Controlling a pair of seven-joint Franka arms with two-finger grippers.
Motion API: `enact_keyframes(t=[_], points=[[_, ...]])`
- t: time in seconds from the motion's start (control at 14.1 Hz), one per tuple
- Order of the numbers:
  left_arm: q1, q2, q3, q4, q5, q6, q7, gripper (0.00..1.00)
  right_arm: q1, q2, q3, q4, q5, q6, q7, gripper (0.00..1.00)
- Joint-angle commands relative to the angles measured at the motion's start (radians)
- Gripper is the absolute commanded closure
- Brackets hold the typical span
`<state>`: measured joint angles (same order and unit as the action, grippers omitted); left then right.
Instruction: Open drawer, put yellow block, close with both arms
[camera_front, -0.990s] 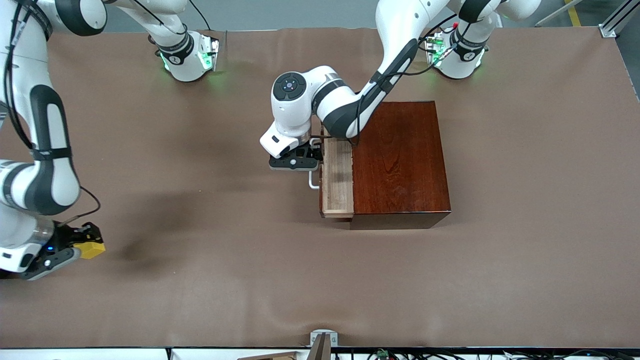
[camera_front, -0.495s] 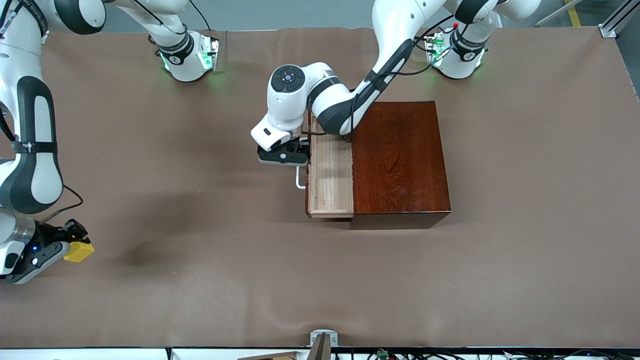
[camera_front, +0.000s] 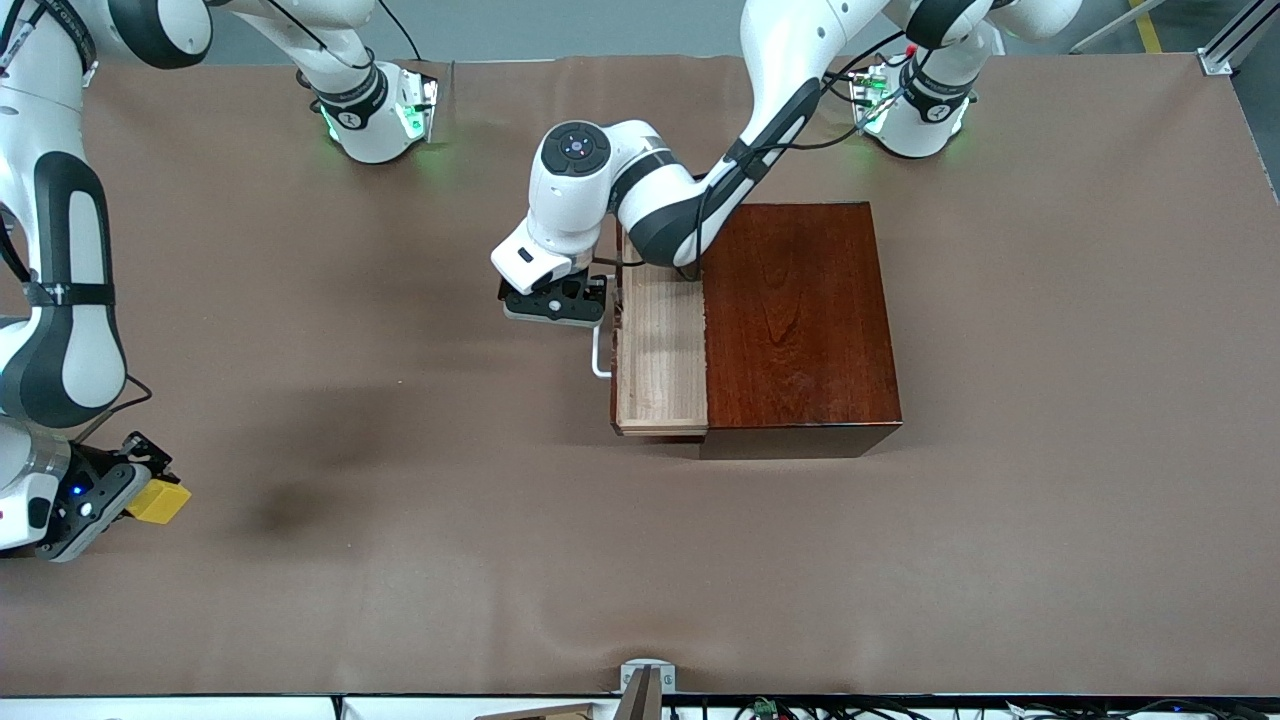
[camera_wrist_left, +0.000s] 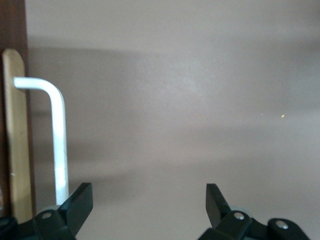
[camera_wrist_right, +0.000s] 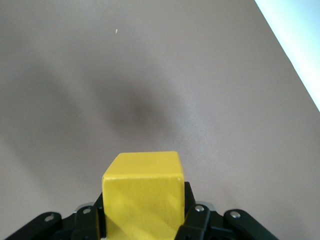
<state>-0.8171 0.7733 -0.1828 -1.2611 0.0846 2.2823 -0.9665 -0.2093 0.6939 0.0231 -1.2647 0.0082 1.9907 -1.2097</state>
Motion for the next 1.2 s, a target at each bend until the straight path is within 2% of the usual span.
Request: enact_keyframes(t=[0.0,0.21,0.35,0.49,0.64,0.92,0.99,1.13], points=[[0.041,-0.073,0.008,0.031,-0.014,-0.117,-0.014,0.0,-0.012,-0.002,0.015,0.014,-0.01,-0.01,-0.091,1.0],[0.122,-0.253,0.014,0.026,-0.005,-0.363,-0.001,0.0,-0.009,-0.001,0.015,0.016,-0.01,-0.007,-0.132,1.0],[0.212,-0.371,0.016,0.006,-0.002,-0.484,0.008,0.0,0.001,-0.002,0.017,0.016,-0.01,-0.004,-0.169,1.0],[0.33,-0.455,0.006,0.002,-0.015,-0.643,0.148,0.0,0.028,-0.005,0.02,0.014,-0.008,-0.01,-0.223,1.0],[0.465,-0.529,0.005,-0.017,-0.052,-0.734,0.308,0.0,0.044,-0.037,0.07,0.013,-0.001,-0.013,-0.29,1.0],[0.695,-0.681,0.003,-0.167,-0.089,-0.77,0.529,0.0,0.053,-0.043,0.24,0.005,-0.014,-0.065,-0.306,1.0],[0.743,-0.693,0.003,-0.194,-0.106,-0.767,0.563,0.0,0.073,-0.045,0.271,0.007,-0.016,-0.099,-0.298,1.0],[0.803,-0.706,0.003,-0.25,-0.117,-0.755,0.58,0.0,0.137,-0.045,0.287,0.01,-0.013,-0.11,-0.294,1.0]])
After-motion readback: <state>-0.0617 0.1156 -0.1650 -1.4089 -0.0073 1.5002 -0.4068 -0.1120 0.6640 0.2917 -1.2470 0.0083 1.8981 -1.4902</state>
